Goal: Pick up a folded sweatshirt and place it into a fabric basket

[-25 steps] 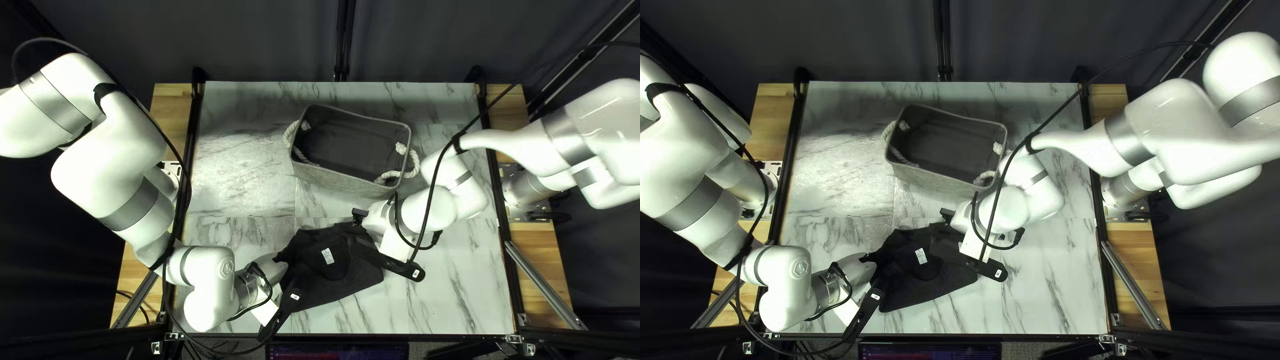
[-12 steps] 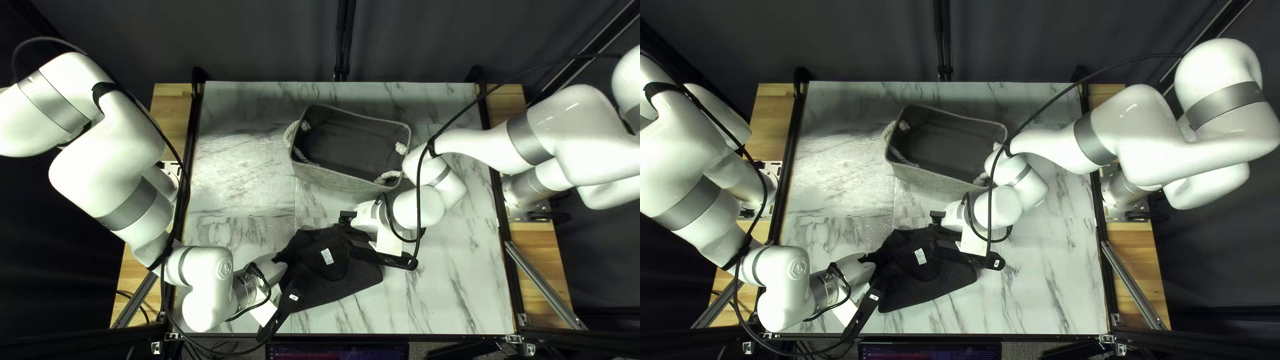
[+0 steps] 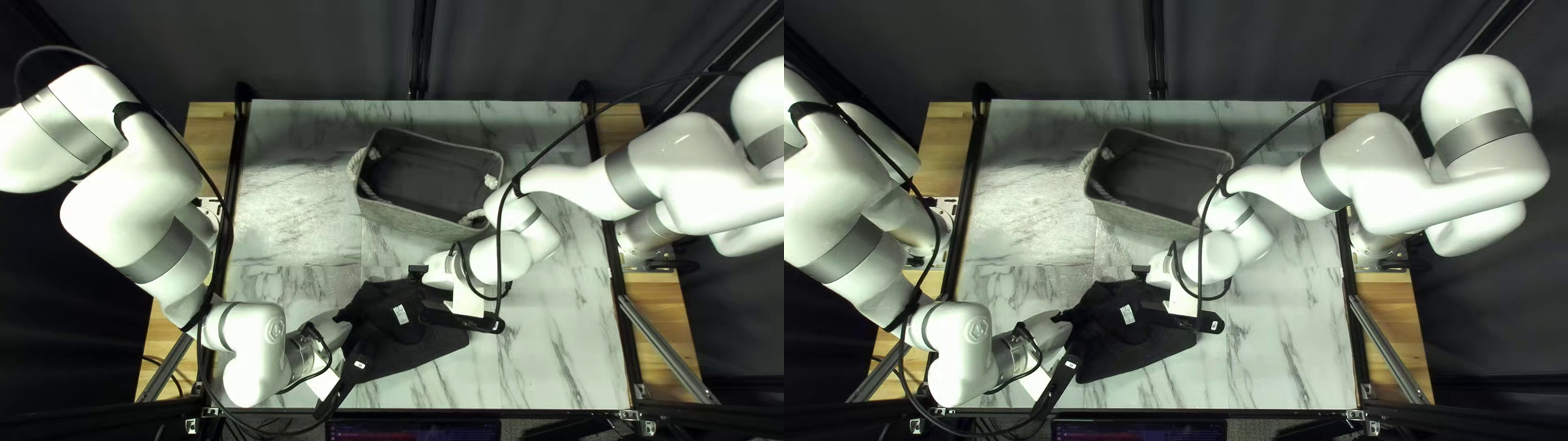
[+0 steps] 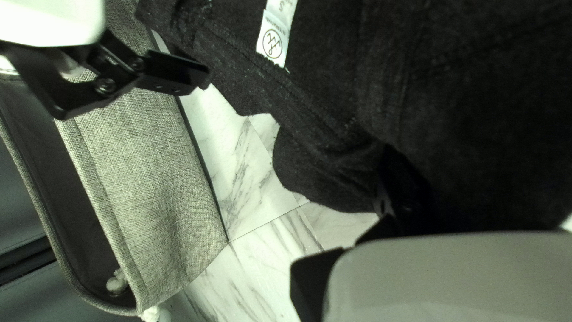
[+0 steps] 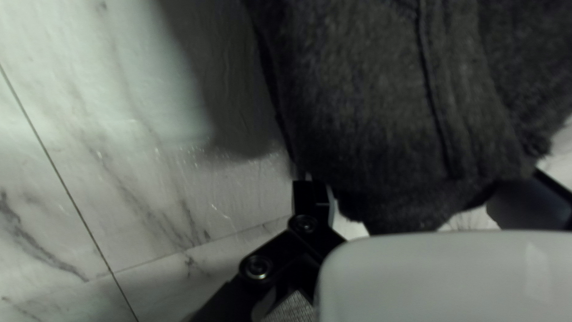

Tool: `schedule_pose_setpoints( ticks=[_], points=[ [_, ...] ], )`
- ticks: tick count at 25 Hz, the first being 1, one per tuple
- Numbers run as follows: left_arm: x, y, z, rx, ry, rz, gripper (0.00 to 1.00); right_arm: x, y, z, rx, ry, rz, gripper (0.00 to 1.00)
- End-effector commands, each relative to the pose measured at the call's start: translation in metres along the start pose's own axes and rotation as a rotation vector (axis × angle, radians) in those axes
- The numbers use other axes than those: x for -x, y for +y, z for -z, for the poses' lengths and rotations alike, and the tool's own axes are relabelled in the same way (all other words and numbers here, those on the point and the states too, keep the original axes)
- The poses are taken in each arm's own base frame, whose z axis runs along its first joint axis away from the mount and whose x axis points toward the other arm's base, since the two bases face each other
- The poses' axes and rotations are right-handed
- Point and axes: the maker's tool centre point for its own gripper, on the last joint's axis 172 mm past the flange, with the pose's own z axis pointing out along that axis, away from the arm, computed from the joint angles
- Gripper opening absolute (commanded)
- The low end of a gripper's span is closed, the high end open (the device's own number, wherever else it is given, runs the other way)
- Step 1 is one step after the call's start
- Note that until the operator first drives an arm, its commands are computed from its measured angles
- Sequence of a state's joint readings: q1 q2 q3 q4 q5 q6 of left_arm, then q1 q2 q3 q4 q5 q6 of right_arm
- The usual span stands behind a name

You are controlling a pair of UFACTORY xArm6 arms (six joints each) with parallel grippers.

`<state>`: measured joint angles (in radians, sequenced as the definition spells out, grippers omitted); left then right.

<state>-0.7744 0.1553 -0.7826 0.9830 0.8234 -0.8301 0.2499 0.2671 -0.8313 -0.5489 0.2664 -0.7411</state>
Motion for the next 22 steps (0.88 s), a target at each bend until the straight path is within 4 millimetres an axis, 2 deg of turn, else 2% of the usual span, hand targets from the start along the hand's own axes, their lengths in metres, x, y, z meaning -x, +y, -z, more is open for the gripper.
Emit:
schedule_pose_setpoints(
  ticks=[1, 7, 11, 17, 22],
  points=[
    [0.000, 0.000, 0.000, -0.001, 0.001, 0.000, 0.00, -0.001, 0.001, 0.005, -0.001, 0.001, 0.004, 0.00],
    [0.001, -0.002, -0.002, -0.003, 0.003, 0.003, 0.00, -0.012, 0.000, 0.009, -0.010, 0.011, 0.015, 0.00],
    [0.001, -0.015, -0.004, -0.005, 0.014, 0.007, 0.00, -0.017, 0.000, 0.015, -0.023, 0.015, 0.017, 0.00],
    [-0.004, -0.035, 0.004, -0.015, 0.061, 0.008, 0.00, -0.017, -0.001, 0.053, -0.024, 0.004, -0.007, 0.00],
    [0.005, -0.047, 0.012, -0.027, 0.101, 0.018, 0.00, -0.013, -0.006, 0.070, -0.020, 0.009, -0.026, 0.00]
  ],
)
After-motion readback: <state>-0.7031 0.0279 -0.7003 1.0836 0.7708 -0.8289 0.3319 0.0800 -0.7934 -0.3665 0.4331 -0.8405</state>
